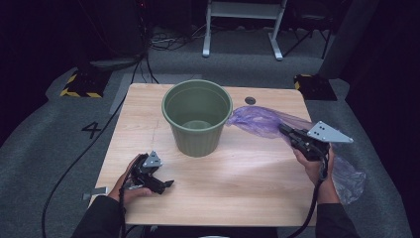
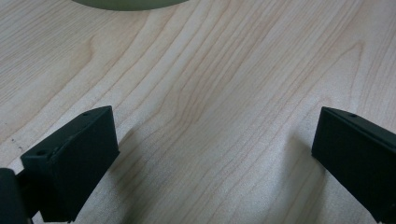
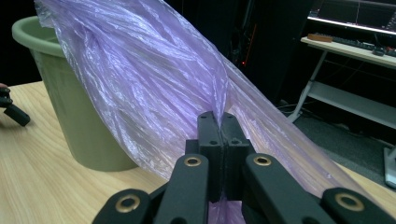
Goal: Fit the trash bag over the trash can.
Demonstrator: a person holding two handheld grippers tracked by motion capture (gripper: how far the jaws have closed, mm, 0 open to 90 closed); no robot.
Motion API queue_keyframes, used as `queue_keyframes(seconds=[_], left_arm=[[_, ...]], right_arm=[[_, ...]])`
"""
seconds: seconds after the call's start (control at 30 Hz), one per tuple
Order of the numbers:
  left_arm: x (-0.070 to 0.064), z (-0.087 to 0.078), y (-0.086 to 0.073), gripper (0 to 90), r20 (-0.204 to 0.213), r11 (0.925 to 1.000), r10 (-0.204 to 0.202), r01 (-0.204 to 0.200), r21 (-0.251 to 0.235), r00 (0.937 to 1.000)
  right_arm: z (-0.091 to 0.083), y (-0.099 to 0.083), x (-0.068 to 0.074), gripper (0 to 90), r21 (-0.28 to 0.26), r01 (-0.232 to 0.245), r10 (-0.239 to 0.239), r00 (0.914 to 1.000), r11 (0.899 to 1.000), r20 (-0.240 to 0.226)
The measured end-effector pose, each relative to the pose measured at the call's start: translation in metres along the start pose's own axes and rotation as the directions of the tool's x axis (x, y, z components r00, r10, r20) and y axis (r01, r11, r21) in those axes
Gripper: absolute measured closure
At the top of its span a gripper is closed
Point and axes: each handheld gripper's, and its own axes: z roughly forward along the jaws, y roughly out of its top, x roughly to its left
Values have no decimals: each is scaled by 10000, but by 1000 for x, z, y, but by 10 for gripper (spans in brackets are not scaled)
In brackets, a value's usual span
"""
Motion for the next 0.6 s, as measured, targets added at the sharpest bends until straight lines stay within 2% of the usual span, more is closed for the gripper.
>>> queue_keyframes(seconds=[0.23,0.33,0.4,0.43,0.47,0.5,0.57,0.6], left_arm=[[10,-2,-2,3,-110,9999,-125,126,16,9999],[11,-4,-2,23,-218,9997,-246,247,18,9995],[12,-5,0,70,-306,9992,-394,395,35,9988],[12,-7,1,119,-358,9991,-434,433,-21,9984],[12,-9,1,211,-400,9995,-308,304,-111,9987],[12,-10,2,239,-374,9992,-355,348,-181,9987],[13,-16,5,138,-504,9982,-468,449,-394,9976],[13,-18,6,185,-461,9977,-480,457,-501,9978]], right_arm=[[12,9,-3,900,-74,12,-12,10000,10000,32],[17,16,-2,900,-76,210,-210,9998,9998,-3],[20,21,-1,900,-78,309,-309,9995,9995,-36],[22,24,-1,900,-80,324,-325,9994,9994,-87],[24,26,-2,900,-66,343,-344,9993,9994,-115],[27,28,-1,900,-10,393,-393,9992,9992,-115],[32,31,0,900,108,527,-526,9985,9986,-141],[36,32,2,900,160,579,-576,9981,9982,-198]])
